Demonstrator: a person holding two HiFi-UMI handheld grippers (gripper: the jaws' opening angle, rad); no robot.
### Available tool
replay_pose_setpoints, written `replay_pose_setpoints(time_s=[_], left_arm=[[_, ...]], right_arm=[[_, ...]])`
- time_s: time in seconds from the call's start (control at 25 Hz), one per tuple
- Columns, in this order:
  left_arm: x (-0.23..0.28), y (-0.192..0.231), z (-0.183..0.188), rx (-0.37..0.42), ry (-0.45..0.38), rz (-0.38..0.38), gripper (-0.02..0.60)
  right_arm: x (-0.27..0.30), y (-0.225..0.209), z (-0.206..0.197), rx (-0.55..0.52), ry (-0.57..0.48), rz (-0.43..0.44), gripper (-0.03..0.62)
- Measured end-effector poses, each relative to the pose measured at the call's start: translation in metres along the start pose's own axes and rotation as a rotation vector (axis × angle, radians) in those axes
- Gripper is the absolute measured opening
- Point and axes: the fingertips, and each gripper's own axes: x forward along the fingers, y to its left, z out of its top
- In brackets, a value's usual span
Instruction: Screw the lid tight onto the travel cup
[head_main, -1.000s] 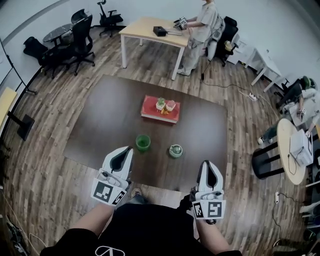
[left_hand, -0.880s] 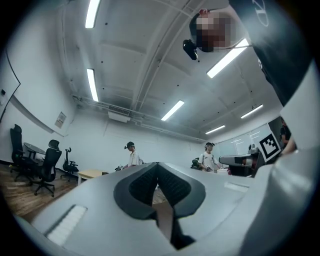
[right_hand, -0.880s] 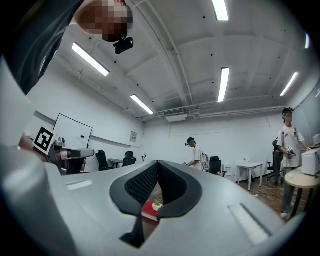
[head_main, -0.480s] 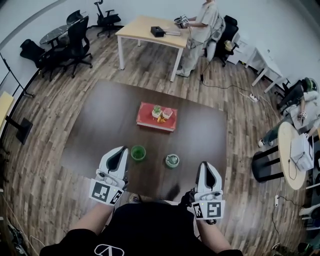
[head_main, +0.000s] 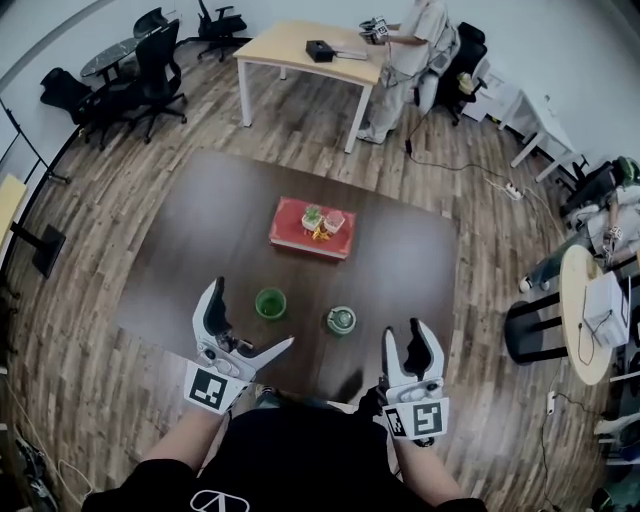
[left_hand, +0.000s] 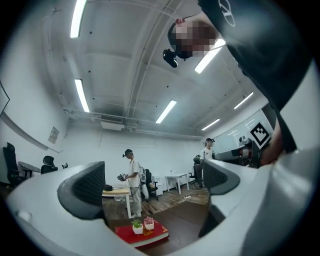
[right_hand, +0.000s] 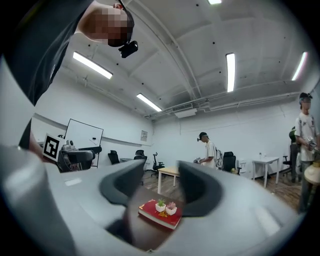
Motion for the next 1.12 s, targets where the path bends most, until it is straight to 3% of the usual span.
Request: replay_pose_setpoints(time_s=[0.04,0.08,0.2,0.52,0.76,0.96,1.12], left_arm=[[0.0,-0.002,-0.008,0.007,0.027,-0.01,0.589],[-0.002,-0.003,-0.019,0.011,0.06,-0.02,0.589],[-0.009,0.002,-0.062,-0.021,0.169,-0.018,0.589],[-0.018,-0.005,-0.213,-0.206,0.36,0.004,0.589],[-0.009,-0.003,-0.324,-0.143,0.432,-0.03,0.587],[-0.001,0.001,-0.372,-0.175,0.477,-0.014,0.58],[0.006,0.003,-0.391,-0.198,0.503,-0.035,0.552]], right_arm=[[0.004,-0.001,-0.005,-0.016,0.021,0.0,0.389],[0.009,0.0,-0.012,-0.026,0.054,0.014,0.601],[0.021,0.004,-0.026,-0.027,0.136,0.071,0.6],[0.03,-0.009,-0.083,-0.029,0.292,0.069,0.6],[0.04,-0.007,-0.148,-0.014,0.417,0.091,0.598],[0.036,-0.008,-0.219,-0.028,0.526,0.102,0.598],[0.043,0.003,-0.297,-0.075,0.669,0.189,0.598]])
